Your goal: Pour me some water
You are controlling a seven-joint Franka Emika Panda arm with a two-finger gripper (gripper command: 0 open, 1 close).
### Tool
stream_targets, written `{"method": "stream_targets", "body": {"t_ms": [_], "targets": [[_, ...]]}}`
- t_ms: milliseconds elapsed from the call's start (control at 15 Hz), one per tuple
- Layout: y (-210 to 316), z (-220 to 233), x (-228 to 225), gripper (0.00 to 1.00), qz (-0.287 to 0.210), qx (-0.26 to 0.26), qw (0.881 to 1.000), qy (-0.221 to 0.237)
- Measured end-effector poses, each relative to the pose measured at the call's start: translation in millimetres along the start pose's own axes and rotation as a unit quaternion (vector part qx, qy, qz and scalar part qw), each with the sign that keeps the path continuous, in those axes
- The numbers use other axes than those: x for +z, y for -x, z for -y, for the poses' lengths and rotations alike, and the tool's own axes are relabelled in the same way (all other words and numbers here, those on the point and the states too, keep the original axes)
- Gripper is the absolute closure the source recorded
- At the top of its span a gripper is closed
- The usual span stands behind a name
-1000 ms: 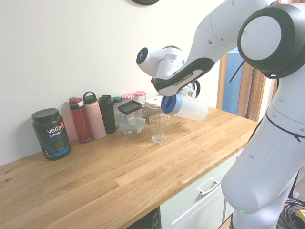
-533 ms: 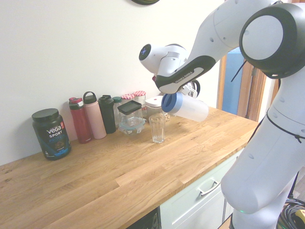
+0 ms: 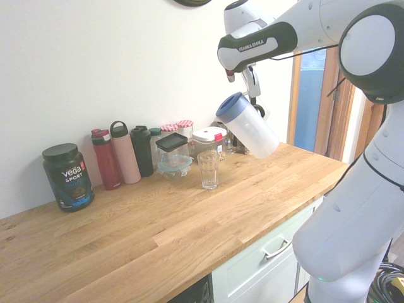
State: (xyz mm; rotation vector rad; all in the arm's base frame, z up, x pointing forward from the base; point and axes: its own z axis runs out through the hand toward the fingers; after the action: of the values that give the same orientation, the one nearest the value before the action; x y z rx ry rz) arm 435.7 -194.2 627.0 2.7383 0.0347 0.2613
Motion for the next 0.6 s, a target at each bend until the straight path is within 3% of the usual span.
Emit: {"method": "stream_targets", "body": {"t_ms": [267, 600], "targets": [[31.3, 9.2, 24.5, 1.0, 0.023, 0.108, 0.992, -0.053], [80.4, 21.6, 30.1, 1.0, 0.012, 0.241, 0.967, -0.083]]}}
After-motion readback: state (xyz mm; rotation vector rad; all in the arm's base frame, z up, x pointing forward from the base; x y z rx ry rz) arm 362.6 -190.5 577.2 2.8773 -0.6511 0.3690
